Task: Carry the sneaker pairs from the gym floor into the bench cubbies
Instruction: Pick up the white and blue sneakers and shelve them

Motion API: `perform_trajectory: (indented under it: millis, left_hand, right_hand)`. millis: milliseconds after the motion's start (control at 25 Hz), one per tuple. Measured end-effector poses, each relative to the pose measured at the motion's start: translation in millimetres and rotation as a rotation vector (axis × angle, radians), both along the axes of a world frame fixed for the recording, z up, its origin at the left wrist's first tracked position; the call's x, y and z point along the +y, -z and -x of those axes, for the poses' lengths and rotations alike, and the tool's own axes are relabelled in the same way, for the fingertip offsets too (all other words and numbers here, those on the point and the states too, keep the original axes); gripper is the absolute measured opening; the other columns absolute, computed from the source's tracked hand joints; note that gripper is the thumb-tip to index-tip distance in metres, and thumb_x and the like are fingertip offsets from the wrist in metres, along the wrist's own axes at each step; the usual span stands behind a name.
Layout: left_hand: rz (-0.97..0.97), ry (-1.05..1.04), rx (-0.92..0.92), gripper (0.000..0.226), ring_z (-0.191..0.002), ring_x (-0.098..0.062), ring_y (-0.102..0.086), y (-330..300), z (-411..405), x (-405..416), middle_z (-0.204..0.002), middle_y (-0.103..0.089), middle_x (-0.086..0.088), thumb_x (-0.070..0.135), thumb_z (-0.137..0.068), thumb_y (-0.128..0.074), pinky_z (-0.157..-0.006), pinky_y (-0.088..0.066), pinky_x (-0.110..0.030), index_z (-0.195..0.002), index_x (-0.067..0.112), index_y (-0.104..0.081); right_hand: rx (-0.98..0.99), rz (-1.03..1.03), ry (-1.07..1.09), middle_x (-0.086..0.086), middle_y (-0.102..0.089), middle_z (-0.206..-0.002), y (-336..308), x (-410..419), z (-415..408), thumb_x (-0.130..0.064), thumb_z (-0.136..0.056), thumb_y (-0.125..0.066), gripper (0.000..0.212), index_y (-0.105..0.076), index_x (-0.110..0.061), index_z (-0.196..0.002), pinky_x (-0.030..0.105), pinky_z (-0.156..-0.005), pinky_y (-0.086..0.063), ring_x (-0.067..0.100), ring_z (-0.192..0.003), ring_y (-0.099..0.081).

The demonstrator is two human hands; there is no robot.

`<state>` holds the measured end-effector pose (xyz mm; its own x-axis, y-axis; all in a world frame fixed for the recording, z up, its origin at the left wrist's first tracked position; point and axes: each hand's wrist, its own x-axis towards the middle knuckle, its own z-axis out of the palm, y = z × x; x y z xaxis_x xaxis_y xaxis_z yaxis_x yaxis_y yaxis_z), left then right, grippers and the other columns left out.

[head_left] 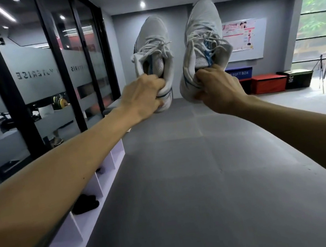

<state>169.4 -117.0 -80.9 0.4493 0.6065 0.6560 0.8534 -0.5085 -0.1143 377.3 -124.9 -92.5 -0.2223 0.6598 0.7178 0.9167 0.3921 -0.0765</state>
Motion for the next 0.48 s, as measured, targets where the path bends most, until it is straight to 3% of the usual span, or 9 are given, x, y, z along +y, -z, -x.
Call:
perform_trajectory:
  millis: [240, 480]
  left_hand:
    - [-0.008, -0.035, 0.006, 0.015, -0.089, -0.027, -0.052, 7, -29, 145, -0.091, -0.056, -0.005, 0.018, -0.077, -0.066, -0.061, -0.037, -0.036, -0.084, 0.010, -0.055]
    - [-0.009, -0.034, 0.024, 0.016, -0.081, -0.026, -0.050, 4, -43, 313, -0.087, -0.054, -0.006, 0.018, -0.079, -0.065, -0.061, -0.036, -0.036, -0.082, 0.008, -0.052]
  right_hand:
    - [-0.007, 0.000, -0.019, 0.006, -0.057, -0.107, 9, 154, -34, -0.018, -0.076, -0.068, 0.025, -0.044, -0.019, -0.083, 0.037, -0.060, -0.035, 0.032, -0.100, -0.048]
    - [0.006, -0.040, -0.027, 0.010, -0.057, -0.101, 14, 323, -43, -0.024, -0.072, -0.074, 0.035, -0.040, -0.020, -0.078, 0.037, -0.058, -0.032, 0.035, -0.091, -0.051]
